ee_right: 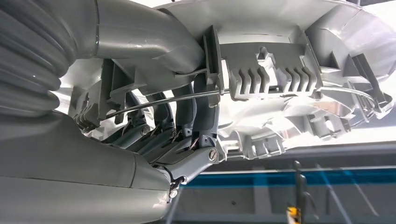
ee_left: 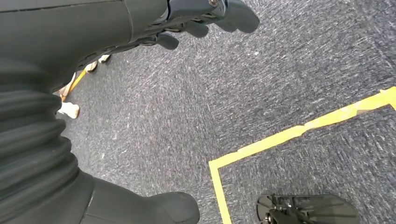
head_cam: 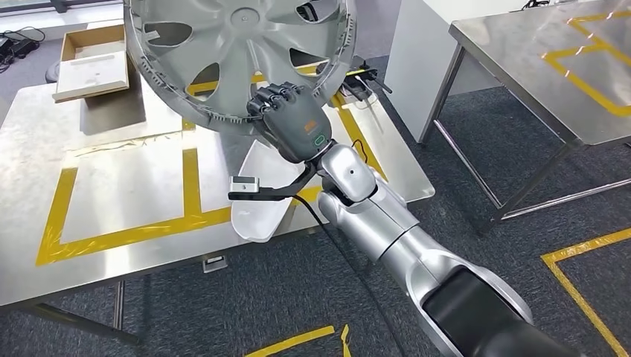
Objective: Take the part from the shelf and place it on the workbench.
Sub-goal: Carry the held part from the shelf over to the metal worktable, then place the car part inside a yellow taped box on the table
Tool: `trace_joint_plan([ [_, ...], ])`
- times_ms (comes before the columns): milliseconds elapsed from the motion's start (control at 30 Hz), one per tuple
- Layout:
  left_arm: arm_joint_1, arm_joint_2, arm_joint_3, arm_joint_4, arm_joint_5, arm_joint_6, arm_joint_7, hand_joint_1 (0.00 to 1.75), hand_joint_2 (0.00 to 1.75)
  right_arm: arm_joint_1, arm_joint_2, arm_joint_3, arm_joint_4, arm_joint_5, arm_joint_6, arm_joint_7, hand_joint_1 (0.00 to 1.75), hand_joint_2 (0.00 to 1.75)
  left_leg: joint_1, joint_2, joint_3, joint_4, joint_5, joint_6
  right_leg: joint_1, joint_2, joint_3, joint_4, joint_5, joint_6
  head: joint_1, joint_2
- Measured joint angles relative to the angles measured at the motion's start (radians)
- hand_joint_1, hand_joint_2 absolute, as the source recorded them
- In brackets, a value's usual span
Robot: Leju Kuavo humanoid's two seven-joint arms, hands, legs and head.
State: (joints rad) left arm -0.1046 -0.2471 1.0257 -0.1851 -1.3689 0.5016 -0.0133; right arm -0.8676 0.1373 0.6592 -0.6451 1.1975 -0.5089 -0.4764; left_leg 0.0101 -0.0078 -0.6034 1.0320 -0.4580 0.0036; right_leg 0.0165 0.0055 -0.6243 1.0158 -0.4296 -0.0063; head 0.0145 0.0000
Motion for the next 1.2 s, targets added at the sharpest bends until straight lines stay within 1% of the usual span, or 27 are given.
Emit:
trace_joint_plan([
  [133,0.000,0.002,-0.005,0.000,-0.002,0.000,-0.002,0.00,1.75,-0.001,0.004,0.000,0.017,0.001,-0.001,0.001,1.75,1.75,0.000,0.000,0.006,-0.010,0.003,-0.009,0.000,0.001,0.000,0.000,-0.002,-0.007,0.000,0.000],
  [300,0.000,0.003,-0.020,0.000,-0.019,-0.008,-0.021,0.00,1.75,-0.006,0.008,-0.002,0.058,0.003,-0.001,0.020,1.75,1.75,0.000,0.000,0.008,-0.015,0.005,-0.014,0.000,0.000,0.001,0.000,-0.003,-0.011,0.000,0.000],
  [600,-0.001,0.002,-0.042,0.001,-0.041,-0.017,-0.032,0.00,1.75,-0.025,0.011,-0.018,0.156,0.002,0.027,0.037,1.75,1.75,0.000,0.000,0.008,-0.015,0.006,-0.015,-0.002,0.000,0.001,0.000,-0.002,-0.013,0.000,0.000],
  [900,-0.001,0.002,-0.049,0.001,-0.046,-0.017,-0.033,0.00,1.75,-0.038,0.017,-0.019,0.197,0.005,0.033,0.041,1.75,1.75,0.000,0.000,0.008,-0.015,0.005,-0.014,-0.003,0.000,0.001,0.000,-0.002,-0.012,0.000,0.000],
  [1067,-0.003,0.000,-0.062,0.001,-0.063,-0.015,-0.043,0.00,1.75,-0.057,0.020,-0.017,0.233,0.053,0.095,0.096,1.75,1.75,-0.001,0.000,0.008,-0.015,0.005,-0.014,-0.003,-0.001,0.001,0.000,-0.002,-0.012,0.000,0.000],
  [1200,-0.003,-0.004,-0.067,0.001,-0.064,-0.013,-0.042,0.00,1.75,-0.059,0.027,-0.016,0.265,0.070,0.111,0.130,1.75,1.75,-0.001,0.000,0.008,-0.015,0.005,-0.014,-0.003,0.000,0.001,0.000,-0.002,-0.012,0.000,0.000],
])
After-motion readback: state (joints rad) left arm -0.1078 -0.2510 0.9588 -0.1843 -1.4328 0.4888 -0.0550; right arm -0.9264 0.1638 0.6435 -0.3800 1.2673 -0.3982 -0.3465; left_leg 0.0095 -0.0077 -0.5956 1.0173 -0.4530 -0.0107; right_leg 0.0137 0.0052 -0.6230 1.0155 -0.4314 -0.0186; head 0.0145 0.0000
